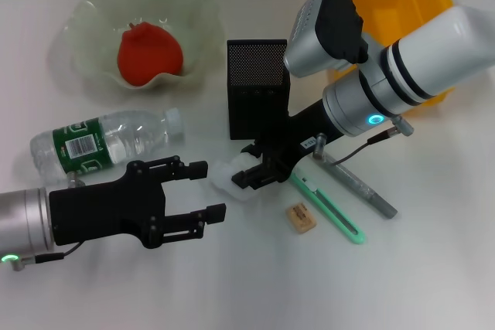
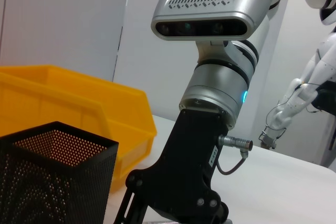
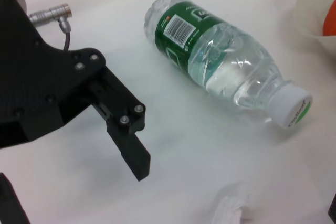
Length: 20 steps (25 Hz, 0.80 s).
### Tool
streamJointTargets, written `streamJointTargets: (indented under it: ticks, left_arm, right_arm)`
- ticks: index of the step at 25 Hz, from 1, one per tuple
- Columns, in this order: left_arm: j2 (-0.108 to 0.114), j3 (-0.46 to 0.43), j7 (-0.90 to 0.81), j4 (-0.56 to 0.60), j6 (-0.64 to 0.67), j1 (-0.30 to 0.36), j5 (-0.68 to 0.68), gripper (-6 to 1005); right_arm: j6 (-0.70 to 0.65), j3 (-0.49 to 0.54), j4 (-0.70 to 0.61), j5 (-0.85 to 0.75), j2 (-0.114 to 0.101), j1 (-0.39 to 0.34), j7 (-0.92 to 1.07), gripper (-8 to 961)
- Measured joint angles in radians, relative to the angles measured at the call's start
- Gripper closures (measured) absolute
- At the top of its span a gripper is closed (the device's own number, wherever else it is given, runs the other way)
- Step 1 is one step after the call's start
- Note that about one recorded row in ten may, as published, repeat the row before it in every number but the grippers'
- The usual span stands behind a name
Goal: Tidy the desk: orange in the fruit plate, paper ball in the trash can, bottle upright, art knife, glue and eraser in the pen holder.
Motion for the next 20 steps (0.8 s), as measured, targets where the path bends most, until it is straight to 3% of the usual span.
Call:
streamJointTargets:
  ticks: [6, 8, 9, 11, 12, 13, 16, 19, 20]
  left_arm:
    - [0.0, -0.006, 0.0, 0.0, 0.001, 0.0, 0.0, 273]
    - [0.0, -0.01, 0.0, 0.0, 0.001, 0.0, 0.0, 273]
    - [0.0, -0.01, 0.0, 0.0, 0.001, 0.0, 0.0, 273]
    - [0.0, -0.011, 0.0, 0.0, 0.001, 0.001, 0.0, 272]
    - [0.0, -0.011, 0.0, 0.0, 0.001, 0.001, 0.0, 272]
    - [0.001, -0.016, 0.0, 0.0, 0.001, 0.005, 0.0, 271]
    - [0.001, -0.029, 0.0, 0.0, 0.0, 0.007, 0.0, 272]
    - [0.0, -0.034, 0.0, 0.0, 0.0, 0.008, 0.0, 273]
    - [0.0, -0.034, 0.0, 0.0, 0.0, 0.008, 0.0, 273]
  right_arm:
    - [-0.023, 0.009, -0.076, 0.015, -0.003, -0.056, 0.008, 471]
    - [-0.057, 0.01, -0.158, 0.049, -0.008, -0.126, 0.008, 471]
    - [-0.057, 0.01, -0.158, 0.049, -0.008, -0.126, 0.008, 471]
    - [-0.102, 0.025, -0.264, 0.068, -0.01, -0.216, 0.008, 471]
    - [-0.102, 0.025, -0.264, 0.068, -0.01, -0.216, 0.008, 471]
    - [-0.151, 0.06, -0.346, 0.078, -0.009, -0.286, 0.007, 472]
    - [-0.211, 0.099, -0.396, 0.105, -0.009, -0.336, -0.005, 472]
    - [-0.362, 0.25, -0.418, 0.195, -0.01, -0.412, -0.072, 473]
    - [-0.362, 0.25, -0.418, 0.195, -0.01, -0.412, -0.072, 474]
